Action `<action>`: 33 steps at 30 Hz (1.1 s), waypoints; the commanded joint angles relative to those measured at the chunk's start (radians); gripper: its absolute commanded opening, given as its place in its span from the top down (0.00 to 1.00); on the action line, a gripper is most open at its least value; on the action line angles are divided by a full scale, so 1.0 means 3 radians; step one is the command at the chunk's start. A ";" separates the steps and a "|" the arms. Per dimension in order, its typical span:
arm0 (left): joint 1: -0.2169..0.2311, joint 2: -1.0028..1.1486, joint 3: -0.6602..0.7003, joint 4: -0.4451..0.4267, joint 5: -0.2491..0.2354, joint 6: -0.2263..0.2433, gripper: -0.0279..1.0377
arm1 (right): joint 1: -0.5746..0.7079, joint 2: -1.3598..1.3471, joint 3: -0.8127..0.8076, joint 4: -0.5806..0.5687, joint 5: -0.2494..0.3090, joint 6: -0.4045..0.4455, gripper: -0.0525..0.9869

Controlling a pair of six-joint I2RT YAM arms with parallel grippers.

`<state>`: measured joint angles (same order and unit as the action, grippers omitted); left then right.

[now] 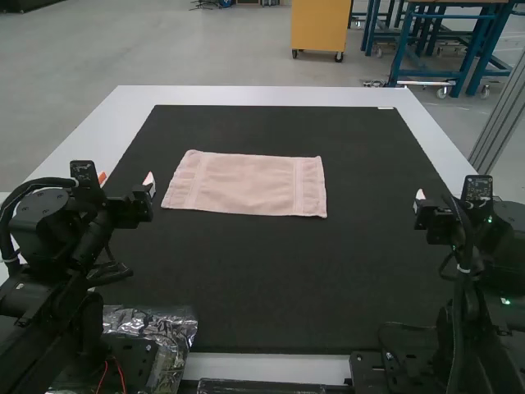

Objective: Fold the towel.

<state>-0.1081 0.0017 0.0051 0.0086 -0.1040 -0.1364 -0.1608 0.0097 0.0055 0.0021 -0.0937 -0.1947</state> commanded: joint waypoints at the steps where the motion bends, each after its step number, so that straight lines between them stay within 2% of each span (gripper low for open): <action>1: 0.0033 -0.0006 -0.0022 0.0012 0.0004 -0.0021 0.07 | -0.0016 -0.0027 -0.0018 -0.0043 -0.0112 -0.0016 0.07; 16: 0.0038 -0.0006 -0.0022 0.0012 0.0004 -0.0021 0.07 | -0.0016 -0.0032 -0.0018 -0.0038 -0.0112 -0.0005 0.07; 20: 0.0028 -0.0006 -0.0017 0.0017 0.0009 -0.0016 0.07 | -0.0016 -0.0027 -0.0018 -0.0033 -0.0204 0.0036 0.07; 23: 0.0033 -0.0006 -0.0017 0.0012 0.0004 0.0005 0.07 | -0.0011 -0.0032 -0.0018 -0.0027 -0.0204 0.0036 0.07; 25: 0.0028 -0.0006 -0.0017 0.0028 0.0004 0.0189 0.07 | -0.0016 -0.0032 -0.0018 -0.0022 -0.0189 -0.0067 0.07; 26: 0.0038 -0.0006 -0.0017 0.0038 -0.0001 0.0393 0.07 | -0.0016 -0.0027 -0.0013 -0.0007 -0.0184 -0.0164 0.07; 28: 0.0038 -0.0006 -0.0017 0.0135 -0.0001 0.0976 0.07 | -0.0016 -0.0032 -0.0018 0.0044 -0.0209 -0.0420 0.07; 29: 0.0038 -0.0006 -0.0017 0.0212 -0.0001 0.1109 0.07 | -0.0011 -0.0027 -0.0013 0.0131 -0.0276 -0.0466 0.07; 31: 0.0043 -0.0006 -0.0017 0.0472 -0.0001 0.1099 0.07 | -0.0011 -0.0027 -0.0008 0.0300 -0.0409 -0.0624 0.07; 32: 0.0049 -0.0006 -0.0017 0.0595 -0.0027 0.1099 0.08 | -0.0016 -0.0027 -0.0008 0.0341 -0.0363 -0.0691 0.07; 33: 0.0049 -0.0006 -0.0017 0.0723 -0.0098 0.1109 0.08 | -0.0016 -0.0027 -0.0013 0.0366 -0.0240 -0.0798 0.07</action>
<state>-0.1040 0.0017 0.0051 0.1787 -0.1074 0.1081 -0.1612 0.0097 0.0055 0.0914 -0.1612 -0.3286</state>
